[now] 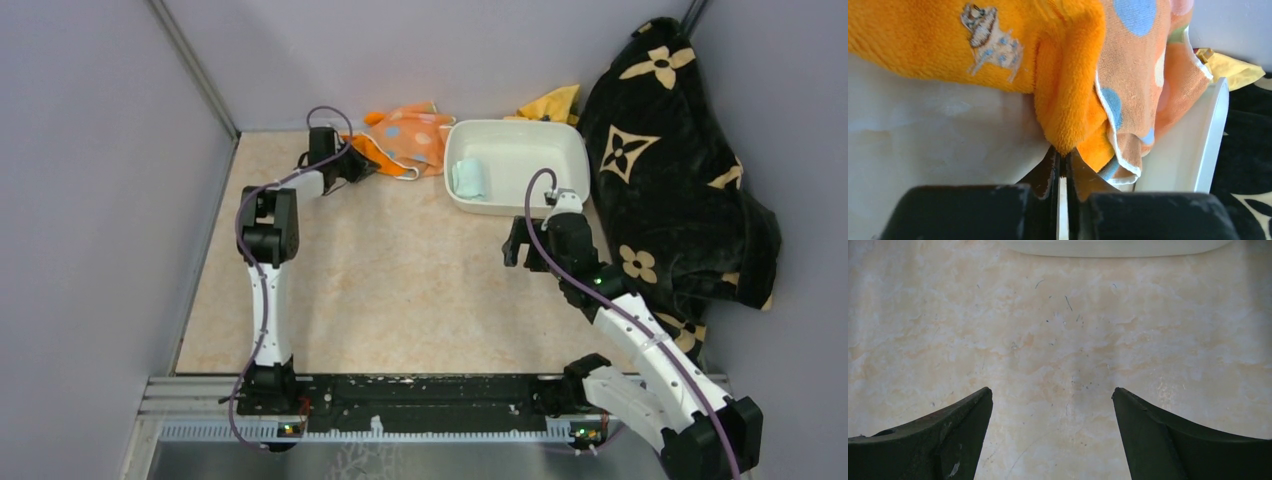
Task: Roll the towels
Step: Pick up the towel at the center of the board, then place the towel at the center of the board.
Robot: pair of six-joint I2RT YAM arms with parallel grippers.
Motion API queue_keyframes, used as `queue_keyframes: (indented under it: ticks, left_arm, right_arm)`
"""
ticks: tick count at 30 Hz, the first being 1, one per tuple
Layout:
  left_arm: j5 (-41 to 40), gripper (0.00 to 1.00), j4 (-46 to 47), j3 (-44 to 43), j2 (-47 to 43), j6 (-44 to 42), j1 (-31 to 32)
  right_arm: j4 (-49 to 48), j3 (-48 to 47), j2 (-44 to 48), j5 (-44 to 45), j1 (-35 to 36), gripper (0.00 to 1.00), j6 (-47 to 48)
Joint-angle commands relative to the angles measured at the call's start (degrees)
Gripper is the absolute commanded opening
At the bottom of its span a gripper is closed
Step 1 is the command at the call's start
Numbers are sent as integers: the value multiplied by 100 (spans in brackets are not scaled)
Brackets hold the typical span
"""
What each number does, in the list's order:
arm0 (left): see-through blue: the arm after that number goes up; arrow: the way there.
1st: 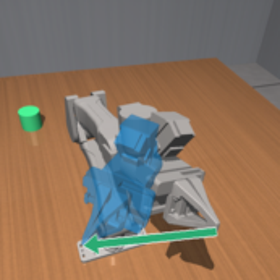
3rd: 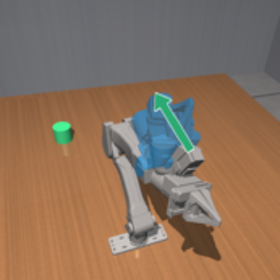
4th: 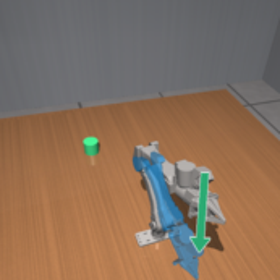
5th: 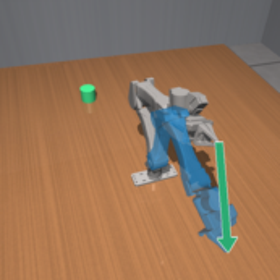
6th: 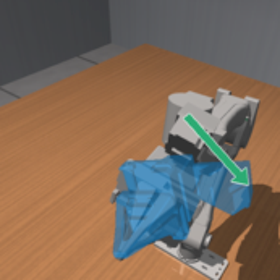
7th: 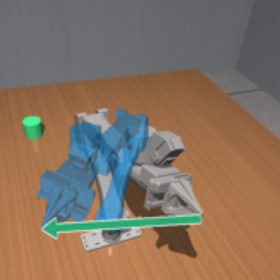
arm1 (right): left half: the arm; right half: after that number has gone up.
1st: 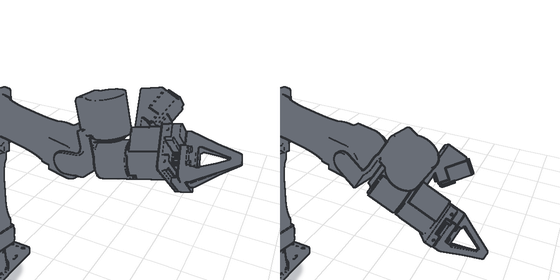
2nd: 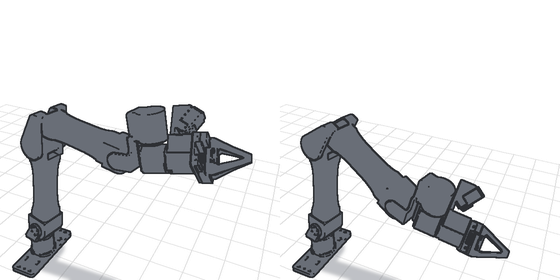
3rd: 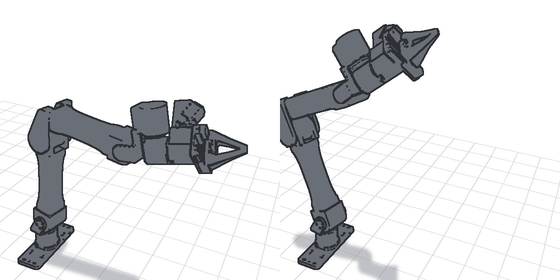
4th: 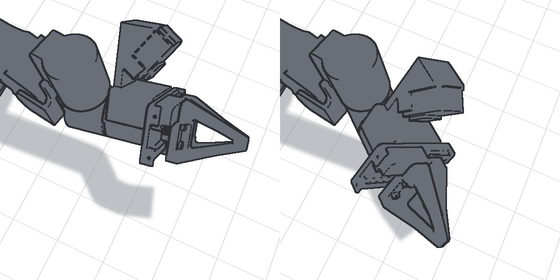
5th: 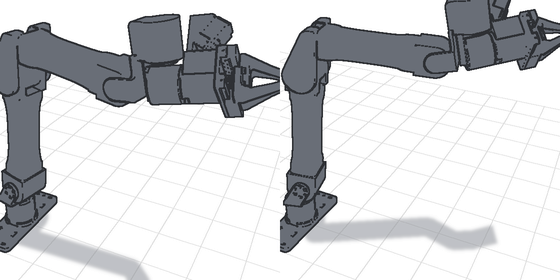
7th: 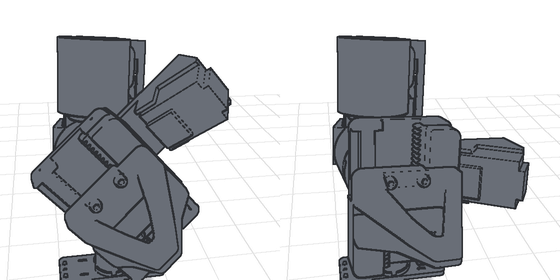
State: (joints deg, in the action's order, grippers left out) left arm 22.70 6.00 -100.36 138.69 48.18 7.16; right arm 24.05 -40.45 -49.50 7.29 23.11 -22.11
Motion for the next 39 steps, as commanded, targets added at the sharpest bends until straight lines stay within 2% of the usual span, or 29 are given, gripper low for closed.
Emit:
queue_keyframes:
  ticks: [1,2,7,11,20,26,28,31,36,39]
  left_arm:
    - [-716,3,269,81,-817,-558,-188]
    - [-992,0,230,77,-1059,-867,-238]
    - [-2670,0,-70,-257,-2202,-2420,-311]
    - [-3683,0,-151,-740,-2585,-3417,-323]
    - [-4716,0,-764,-1485,-2918,-4509,-533]
    - [-3666,0,-1526,-1247,-3712,-4482,-416]
    - [-3314,0,-1856,-904,-4057,-4420,-253]
    - [-2725,0,-2128,-152,-4783,-4181,185]
    - [-2197,2,-2226,1096,-5829,-3976,1448]
    - [-1419,3,-2447,1563,-6272,-3588,1925]
  right_arm:
    - [-20,-121,90,42,-18,90,-38]
    - [-41,-121,82,30,-17,90,-39]
    - [-223,-104,-29,-122,-22,90,-48]
    - [-374,-87,-139,-238,-17,90,-32]
    - [-490,-88,-187,-485,-19,90,69]
    - [-533,-2,-92,-546,-18,90,125]
    - [-580,22,-78,-586,-19,90,159]
    - [-630,38,-69,-621,-17,90,225]
    - [-667,19,1,-641,-17,90,413]
    - [-699,11,97,-658,-17,90,548]
